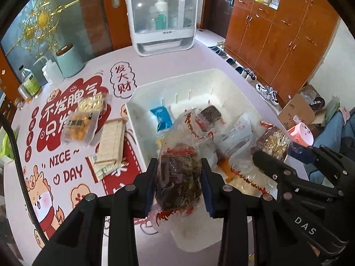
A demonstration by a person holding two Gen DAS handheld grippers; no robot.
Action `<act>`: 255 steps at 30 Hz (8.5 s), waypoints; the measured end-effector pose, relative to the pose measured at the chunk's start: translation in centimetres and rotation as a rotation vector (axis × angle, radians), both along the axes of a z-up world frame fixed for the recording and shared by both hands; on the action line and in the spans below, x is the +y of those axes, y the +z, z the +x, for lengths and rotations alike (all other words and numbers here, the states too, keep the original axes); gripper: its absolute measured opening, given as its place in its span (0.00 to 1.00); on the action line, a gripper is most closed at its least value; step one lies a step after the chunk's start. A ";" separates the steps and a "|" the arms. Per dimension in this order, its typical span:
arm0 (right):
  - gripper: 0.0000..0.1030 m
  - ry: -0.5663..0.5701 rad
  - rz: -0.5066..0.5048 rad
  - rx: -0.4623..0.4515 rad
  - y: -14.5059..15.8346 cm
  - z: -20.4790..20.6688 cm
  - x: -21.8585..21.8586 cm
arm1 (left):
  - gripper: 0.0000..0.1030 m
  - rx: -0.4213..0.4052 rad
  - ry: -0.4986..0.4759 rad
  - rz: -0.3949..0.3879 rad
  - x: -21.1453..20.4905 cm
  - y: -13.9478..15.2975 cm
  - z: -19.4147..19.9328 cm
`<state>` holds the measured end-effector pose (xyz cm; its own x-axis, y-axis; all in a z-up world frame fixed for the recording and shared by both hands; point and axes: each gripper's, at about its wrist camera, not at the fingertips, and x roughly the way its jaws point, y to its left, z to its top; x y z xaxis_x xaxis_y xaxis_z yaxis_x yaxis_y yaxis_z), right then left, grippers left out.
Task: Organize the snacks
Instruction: 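Carry both nut packs into the white tray and release them, then move both tools back over the bread packs on the table, then grasp the orange bread-ball pack with the left tool while the right tool grasps the pale cookie pack, then carry the bread-ball pack and cookie pack into the white tray and release both, then move both tools back over the brown paper bread pack and LIPO pack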
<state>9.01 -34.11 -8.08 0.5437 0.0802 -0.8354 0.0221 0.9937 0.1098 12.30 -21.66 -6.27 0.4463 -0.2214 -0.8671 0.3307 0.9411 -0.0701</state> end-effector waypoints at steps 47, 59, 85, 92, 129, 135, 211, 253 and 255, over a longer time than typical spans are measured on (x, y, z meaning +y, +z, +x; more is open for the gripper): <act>0.60 -0.068 -0.073 -0.015 0.5 2.7 -2.1 | 0.84 -0.082 0.115 0.086 0.5 0.8 1.9; 0.60 -0.083 -0.062 0.013 0.0 2.2 -0.3 | 0.84 -0.075 0.097 0.100 2.2 0.7 1.3; 0.60 -0.014 -0.043 0.115 -3.5 4.4 10.9 | 0.84 0.034 0.205 0.157 17.3 -5.0 2.7; 0.60 0.028 -0.060 0.066 -2.4 8.6 14.3 | 0.88 0.009 0.215 0.193 19.5 -5.8 8.7; 0.74 0.018 0.183 0.299 -13.3 33.4 20.7 | 0.99 0.131 0.439 0.019 26.2 -16.9 21.1; 0.94 0.057 0.143 0.278 -14.3 33.9 23.5 | 0.96 0.128 0.518 0.017 30.0 -16.8 20.2; 0.82 -0.073 -0.198 -0.079 3.1 0.6 -3.1 | 0.76 -0.048 0.043 -0.007 -3.1 0.2 3.5; 0.99 0.012 -0.056 0.037 0.4 0.9 -0.5 | 1.00 -0.060 0.051 0.005 1.6 0.6 2.0; 0.99 0.008 -0.048 0.042 0.4 1.0 0.0 | 1.00 -0.072 0.053 0.008 2.3 0.8 1.8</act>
